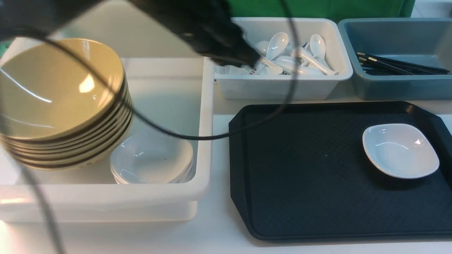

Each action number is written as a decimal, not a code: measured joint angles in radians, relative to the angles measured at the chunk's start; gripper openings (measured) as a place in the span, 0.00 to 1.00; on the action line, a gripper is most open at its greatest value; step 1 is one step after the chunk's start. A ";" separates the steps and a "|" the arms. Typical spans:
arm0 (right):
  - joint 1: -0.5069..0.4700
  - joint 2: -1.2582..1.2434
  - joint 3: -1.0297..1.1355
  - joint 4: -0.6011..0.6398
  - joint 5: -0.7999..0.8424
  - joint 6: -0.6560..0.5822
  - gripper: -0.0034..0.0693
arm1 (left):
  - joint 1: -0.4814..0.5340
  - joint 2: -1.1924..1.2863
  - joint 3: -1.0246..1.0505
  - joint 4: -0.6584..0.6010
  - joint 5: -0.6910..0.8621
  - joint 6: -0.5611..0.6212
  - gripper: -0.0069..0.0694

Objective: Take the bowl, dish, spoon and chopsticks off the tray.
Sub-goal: Use the left arm to grab the plate

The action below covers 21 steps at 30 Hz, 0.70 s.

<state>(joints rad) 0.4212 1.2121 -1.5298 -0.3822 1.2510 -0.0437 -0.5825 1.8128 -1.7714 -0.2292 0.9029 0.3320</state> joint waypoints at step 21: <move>-0.161 -0.372 0.308 -0.008 0.018 0.071 0.09 | -0.180 0.595 -0.503 -0.075 -0.023 -0.044 0.22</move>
<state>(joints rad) 0.2599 0.8404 -1.2217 -0.3899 1.2692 0.0269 -0.7623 2.4082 -2.2747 -0.3038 0.8798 0.2879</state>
